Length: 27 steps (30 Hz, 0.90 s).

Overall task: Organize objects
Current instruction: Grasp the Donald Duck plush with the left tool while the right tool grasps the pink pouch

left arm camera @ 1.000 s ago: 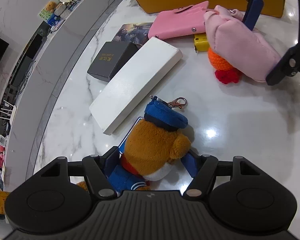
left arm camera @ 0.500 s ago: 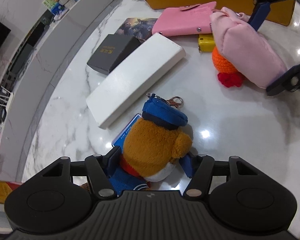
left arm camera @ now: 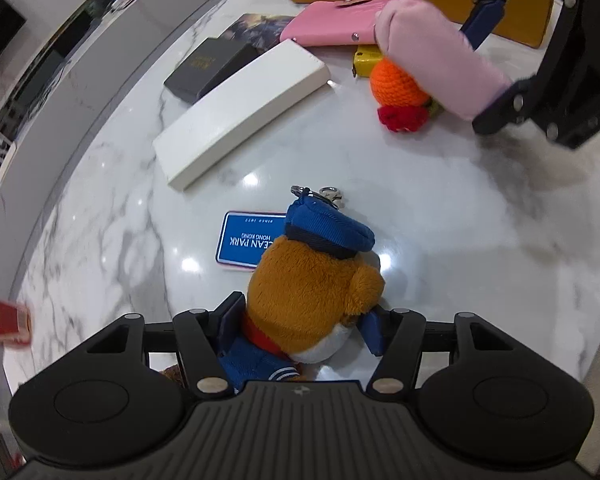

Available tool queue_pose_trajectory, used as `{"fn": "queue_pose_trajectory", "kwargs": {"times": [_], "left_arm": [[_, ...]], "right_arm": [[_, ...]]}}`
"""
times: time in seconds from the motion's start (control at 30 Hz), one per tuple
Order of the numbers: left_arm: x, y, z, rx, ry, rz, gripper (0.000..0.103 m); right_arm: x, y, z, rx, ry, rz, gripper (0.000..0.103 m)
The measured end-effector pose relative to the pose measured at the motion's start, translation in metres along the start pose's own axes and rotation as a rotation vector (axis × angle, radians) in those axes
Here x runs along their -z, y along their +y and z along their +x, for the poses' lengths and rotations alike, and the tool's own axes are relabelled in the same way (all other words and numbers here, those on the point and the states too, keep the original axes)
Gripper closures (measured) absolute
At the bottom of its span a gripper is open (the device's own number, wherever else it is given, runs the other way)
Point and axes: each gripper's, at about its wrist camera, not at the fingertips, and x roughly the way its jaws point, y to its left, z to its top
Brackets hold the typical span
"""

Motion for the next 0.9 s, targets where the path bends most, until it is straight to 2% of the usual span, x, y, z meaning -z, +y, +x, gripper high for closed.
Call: {"fn": "queue_pose_trajectory", "kwargs": {"times": [0.23,0.47,0.67,0.9], "left_arm": [[0.009,-0.003,-0.009,0.031,0.011,-0.031,0.036],[0.014,-0.01,-0.016,0.054,0.025,-0.08,0.036],[0.021,-0.018,-0.024,0.082,0.022,-0.097,0.036],[0.022,-0.028,-0.033,0.14,0.008,-0.112,0.036]], "right_arm": [[0.003,-0.02,-0.018,-0.061,-0.019,0.1,0.053],[0.007,-0.027,-0.028,-0.1,-0.016,0.144,0.058],[0.02,-0.043,-0.046,-0.236,-0.04,0.27,0.063],[0.038,-0.059,-0.062,-0.329,-0.04,0.354,0.068]]}}
